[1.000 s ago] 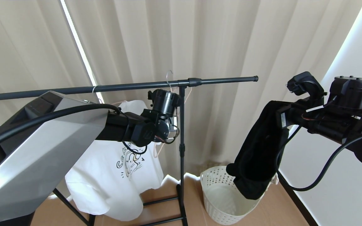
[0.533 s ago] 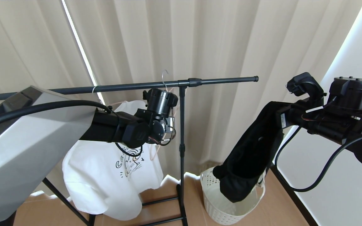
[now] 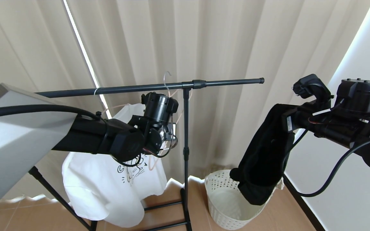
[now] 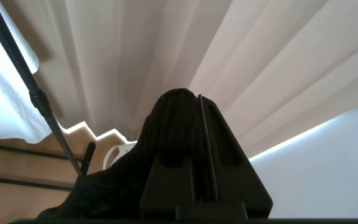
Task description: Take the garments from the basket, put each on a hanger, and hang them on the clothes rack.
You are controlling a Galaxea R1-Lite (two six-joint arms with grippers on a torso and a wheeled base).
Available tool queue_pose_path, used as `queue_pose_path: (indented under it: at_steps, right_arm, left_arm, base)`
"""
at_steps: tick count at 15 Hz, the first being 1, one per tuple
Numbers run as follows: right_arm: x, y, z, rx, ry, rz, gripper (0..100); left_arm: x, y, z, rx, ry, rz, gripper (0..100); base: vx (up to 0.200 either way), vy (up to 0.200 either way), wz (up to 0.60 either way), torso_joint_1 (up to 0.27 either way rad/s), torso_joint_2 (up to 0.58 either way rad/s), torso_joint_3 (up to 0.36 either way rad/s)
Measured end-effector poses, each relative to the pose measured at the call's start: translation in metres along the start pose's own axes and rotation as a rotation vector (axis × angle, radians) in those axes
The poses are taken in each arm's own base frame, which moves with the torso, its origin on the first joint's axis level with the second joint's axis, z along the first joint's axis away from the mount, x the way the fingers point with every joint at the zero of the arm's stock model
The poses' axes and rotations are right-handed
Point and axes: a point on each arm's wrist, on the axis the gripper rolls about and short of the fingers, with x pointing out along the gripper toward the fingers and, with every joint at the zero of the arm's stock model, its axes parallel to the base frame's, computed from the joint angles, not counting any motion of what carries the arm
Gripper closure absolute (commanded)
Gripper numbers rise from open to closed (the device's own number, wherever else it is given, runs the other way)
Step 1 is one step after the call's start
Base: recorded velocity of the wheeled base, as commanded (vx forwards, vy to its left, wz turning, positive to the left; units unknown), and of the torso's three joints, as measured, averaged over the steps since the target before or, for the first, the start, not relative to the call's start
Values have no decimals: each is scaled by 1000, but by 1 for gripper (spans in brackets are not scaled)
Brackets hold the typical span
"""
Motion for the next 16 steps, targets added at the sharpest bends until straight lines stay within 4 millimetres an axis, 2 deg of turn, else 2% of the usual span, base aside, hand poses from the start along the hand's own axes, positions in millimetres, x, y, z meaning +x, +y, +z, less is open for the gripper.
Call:
queue_pose_path:
  at_steps: [7,12,16]
  right_arm:
    - [-4,6,1,-4,-3,12,100]
    - [-26,40,12,-33,-28,50,100]
    - [-38,61,20,-46,-40,18,100]
  left_arm:
    - [-41,25,-24,18,9,-12,100]
    - [-97,59,-65,71,18,-42,100]
    - [-133,89,-92,121,-109,-87,100]
  base:
    - [0,0,0,0,0,0]
    - [0,0,0,0,0,0]
    - [0,0,0,14,1,2]
